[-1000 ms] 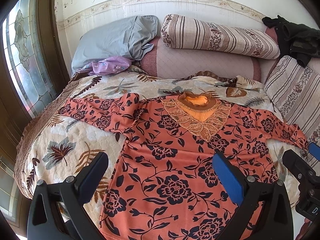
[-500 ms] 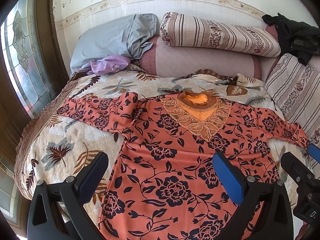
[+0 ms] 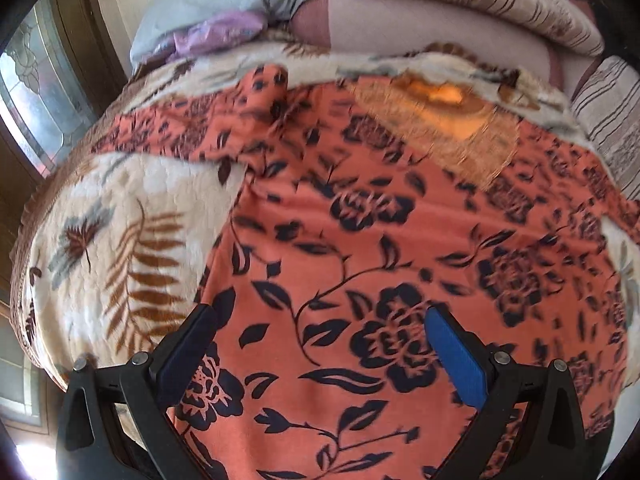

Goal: Fold small clothes

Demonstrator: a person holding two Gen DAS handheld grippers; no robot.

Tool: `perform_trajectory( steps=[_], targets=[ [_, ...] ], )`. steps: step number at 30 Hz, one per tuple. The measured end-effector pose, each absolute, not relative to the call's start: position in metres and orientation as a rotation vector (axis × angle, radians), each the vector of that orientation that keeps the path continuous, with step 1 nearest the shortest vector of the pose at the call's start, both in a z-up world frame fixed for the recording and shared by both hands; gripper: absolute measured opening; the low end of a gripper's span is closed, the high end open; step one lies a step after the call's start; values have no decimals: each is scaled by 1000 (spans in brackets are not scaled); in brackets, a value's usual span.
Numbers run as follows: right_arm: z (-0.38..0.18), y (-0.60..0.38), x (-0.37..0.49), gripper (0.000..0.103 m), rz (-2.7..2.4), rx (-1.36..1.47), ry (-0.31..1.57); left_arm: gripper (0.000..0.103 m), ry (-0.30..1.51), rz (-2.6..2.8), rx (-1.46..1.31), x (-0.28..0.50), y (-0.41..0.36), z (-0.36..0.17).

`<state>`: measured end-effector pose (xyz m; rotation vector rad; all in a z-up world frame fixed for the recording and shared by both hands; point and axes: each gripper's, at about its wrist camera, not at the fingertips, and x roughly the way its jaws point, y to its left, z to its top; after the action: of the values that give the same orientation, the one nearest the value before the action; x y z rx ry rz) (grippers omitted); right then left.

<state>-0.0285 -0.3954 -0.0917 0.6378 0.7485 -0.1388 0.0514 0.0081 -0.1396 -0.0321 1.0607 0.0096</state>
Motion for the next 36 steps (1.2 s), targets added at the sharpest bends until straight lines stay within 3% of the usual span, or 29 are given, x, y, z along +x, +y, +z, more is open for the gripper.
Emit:
perform_trajectory(
  steps=[7,11,13,15,17,19,29,32,33,34,35,36],
  targets=[
    [-149,-584,-63,95,-386,1218,492,103,1059,11,-49,59,9,-147],
    [-159,-625,-45,88,-423,1270,456,103,1012,-16,-69,68,2,-139],
    [-158,-634,-29,76,-426,1271,470,103,998,-23,-61,71,-1,-138],
    [-163,-642,-15,47,-446,1263,512,103,997,-23,-53,73,0,-139],
    [-172,-649,-5,25,-487,1269,578,103,996,-25,-61,73,3,-141],
    [-161,-645,0,10,-473,1251,586,103,989,-23,-79,72,9,-142],
    [42,-470,92,10,155,1130,307,103,919,25,-157,65,63,-132],
    [64,-390,126,11,314,1137,266,103,899,75,-150,61,89,-126],
    [58,-364,137,21,322,1137,282,103,895,93,-148,60,97,-125],
    [49,-342,148,34,333,1126,324,103,892,112,-151,59,106,-124],
    [29,-318,161,86,364,1131,397,103,893,128,-155,59,114,-124],
    [0,-292,171,102,403,1155,495,103,895,138,-173,60,121,-125]
  ],
)
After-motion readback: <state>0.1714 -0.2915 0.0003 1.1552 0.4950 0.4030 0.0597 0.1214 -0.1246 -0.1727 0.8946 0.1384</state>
